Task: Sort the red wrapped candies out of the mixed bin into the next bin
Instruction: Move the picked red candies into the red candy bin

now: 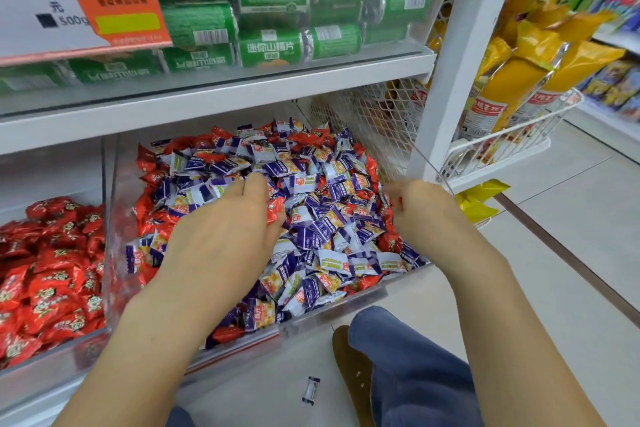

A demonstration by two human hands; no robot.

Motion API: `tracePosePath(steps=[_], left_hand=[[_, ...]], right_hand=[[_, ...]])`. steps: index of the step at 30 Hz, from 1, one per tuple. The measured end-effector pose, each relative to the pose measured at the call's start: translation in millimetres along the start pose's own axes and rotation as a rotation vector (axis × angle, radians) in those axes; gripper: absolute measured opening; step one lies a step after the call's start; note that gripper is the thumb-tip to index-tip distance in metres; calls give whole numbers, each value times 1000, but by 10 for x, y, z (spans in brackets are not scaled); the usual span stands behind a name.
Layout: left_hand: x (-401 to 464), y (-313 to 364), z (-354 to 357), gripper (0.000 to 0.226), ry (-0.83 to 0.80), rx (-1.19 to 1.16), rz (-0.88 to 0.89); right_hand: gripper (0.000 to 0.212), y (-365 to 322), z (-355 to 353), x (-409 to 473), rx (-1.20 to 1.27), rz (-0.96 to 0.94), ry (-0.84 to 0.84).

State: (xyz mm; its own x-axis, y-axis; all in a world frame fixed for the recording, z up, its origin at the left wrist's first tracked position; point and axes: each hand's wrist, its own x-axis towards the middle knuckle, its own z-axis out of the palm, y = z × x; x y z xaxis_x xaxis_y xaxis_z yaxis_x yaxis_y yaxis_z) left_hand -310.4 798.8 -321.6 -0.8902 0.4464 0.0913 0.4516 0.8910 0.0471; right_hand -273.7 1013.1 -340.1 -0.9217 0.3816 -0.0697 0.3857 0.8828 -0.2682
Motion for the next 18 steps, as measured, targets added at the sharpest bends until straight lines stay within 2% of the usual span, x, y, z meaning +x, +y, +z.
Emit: tracePosePath(steps=[3,5,7,9,10,11,13,14,17,18], left_hand=[[-19,-41,-10,29,12,10,-2],[-25,-54,-7,29,6,14,-2],[-30,-62,-9,29,1,19,5],[-37,-72,-11,28,-7,24,10],[-41,-75,-13,28,-10,27,15],[-45,-79,-14,28,-12,29,20],[-50,-89,-22,29,-11,25,22],[-52,-94,-28,29,-12,17,21],[-73,-109,-62,27,-32,-19,31],[-84,-112,-72,27,-38,-34,36]], right_hand=[[36,29,63,-33,-202,-12,-214],[36,35,77,-34,-233,-9,-315],[28,28,97,9,-206,3,-372],[8,-1,128,70,-165,27,-409],[5,-24,139,91,-160,40,-417],[9,-42,153,105,-166,49,-422],[32,-64,180,128,-206,65,-408],[33,-69,197,133,-229,59,-407],[7,-52,212,133,-261,40,-426],[5,-42,208,131,-251,38,-424]])
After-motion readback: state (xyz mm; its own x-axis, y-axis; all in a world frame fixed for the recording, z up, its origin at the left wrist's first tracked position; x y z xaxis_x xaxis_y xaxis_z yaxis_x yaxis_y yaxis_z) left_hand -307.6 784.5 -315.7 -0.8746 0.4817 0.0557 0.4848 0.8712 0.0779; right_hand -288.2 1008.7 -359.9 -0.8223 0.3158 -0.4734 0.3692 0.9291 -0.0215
